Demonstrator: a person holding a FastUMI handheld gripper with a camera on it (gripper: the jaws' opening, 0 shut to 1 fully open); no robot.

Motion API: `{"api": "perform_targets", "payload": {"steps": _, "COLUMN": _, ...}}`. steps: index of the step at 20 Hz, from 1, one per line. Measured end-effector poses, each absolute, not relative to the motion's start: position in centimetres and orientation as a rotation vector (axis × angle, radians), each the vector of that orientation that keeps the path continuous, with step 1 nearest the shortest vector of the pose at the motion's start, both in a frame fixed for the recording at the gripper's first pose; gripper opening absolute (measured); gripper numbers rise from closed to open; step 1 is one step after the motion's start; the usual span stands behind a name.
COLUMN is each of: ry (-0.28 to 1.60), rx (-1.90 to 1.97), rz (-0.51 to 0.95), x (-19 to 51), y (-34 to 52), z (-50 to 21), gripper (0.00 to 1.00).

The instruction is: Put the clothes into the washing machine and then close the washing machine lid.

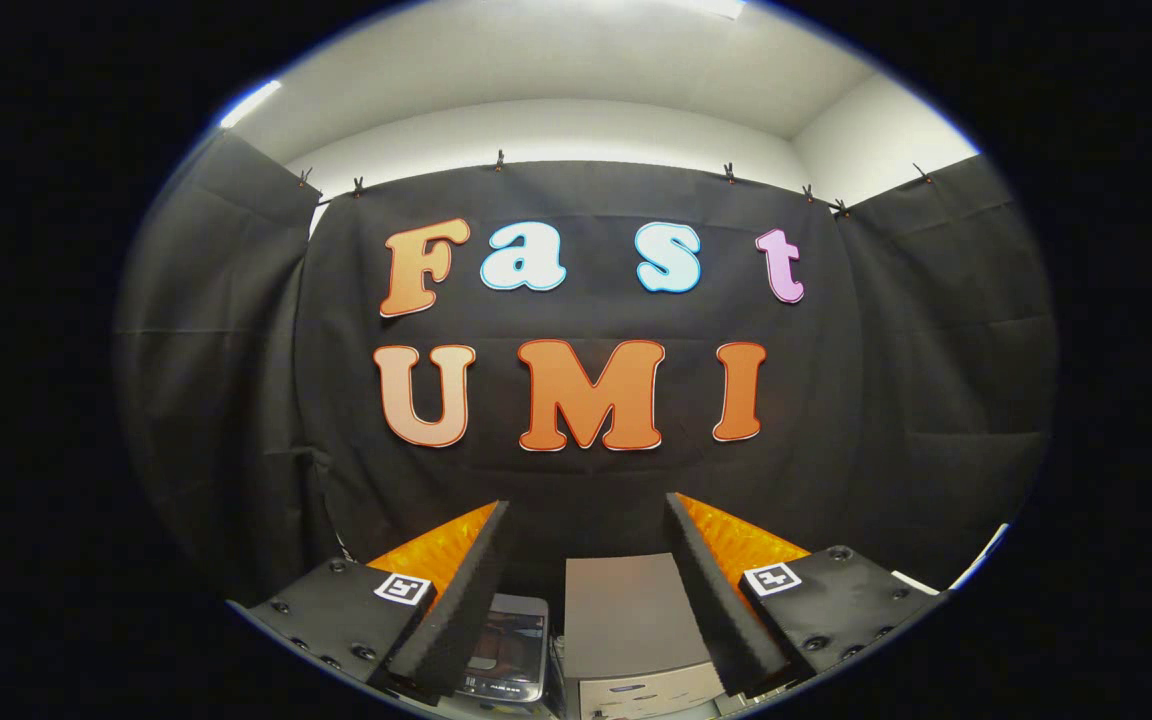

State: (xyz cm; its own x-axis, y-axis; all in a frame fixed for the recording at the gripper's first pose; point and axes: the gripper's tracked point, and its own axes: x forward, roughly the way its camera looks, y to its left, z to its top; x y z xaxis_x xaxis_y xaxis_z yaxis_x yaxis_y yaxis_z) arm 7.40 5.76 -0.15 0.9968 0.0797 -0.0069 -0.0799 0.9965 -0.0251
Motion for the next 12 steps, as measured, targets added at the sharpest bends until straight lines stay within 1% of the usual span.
{"api": "perform_targets", "payload": {"steps": 12, "ry": 0.008, "rx": -0.031, "rz": 0.079, "x": 7.86, "y": 6.05, "z": -0.34, "gripper": 0.98}}
